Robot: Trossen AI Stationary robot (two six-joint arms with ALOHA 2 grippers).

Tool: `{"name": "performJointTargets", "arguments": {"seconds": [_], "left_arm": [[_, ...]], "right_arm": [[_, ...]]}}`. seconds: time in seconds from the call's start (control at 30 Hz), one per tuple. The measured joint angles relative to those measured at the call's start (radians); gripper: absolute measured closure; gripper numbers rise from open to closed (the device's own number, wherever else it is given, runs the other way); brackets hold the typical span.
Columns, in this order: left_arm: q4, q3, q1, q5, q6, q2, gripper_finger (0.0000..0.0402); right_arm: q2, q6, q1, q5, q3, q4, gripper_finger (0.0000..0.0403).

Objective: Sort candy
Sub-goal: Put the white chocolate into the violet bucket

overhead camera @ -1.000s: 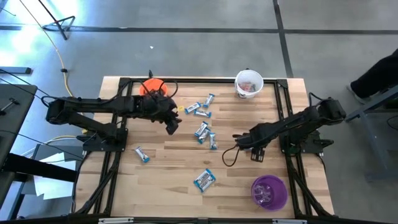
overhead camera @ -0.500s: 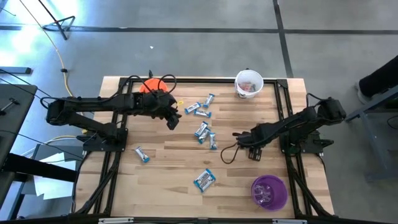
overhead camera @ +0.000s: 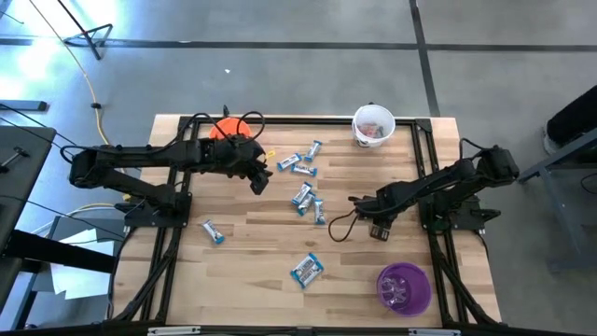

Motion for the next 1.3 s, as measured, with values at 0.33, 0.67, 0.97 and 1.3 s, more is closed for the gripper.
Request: {"name": "performJointTargets", "arguments": {"seconds": [0.33,0.67,0.97,1.3], "left_arm": [[0.033,0.000,0.000,0.000,0.006,0.000,0.0249],[0.036,0.000,-0.003,0.016,0.000,0.000,0.0249],[0.037,0.000,-0.021,0.018,-0.003,0.000,0.0249],[0.037,0.000,-0.024,0.017,-0.029,0.000,0.0249]], "right_arm": [[0.000,0.081,-0.001,-0.006,0.001,0.012,0.0387],[-0.117,0.174,-0.001,-0.073,0.031,-0.021,0.0399],[-0.307,0.319,0.010,-0.119,0.167,-0.055,0.0401],[-0.373,0.481,0.186,-0.018,0.480,-0.065,0.0402]]}}
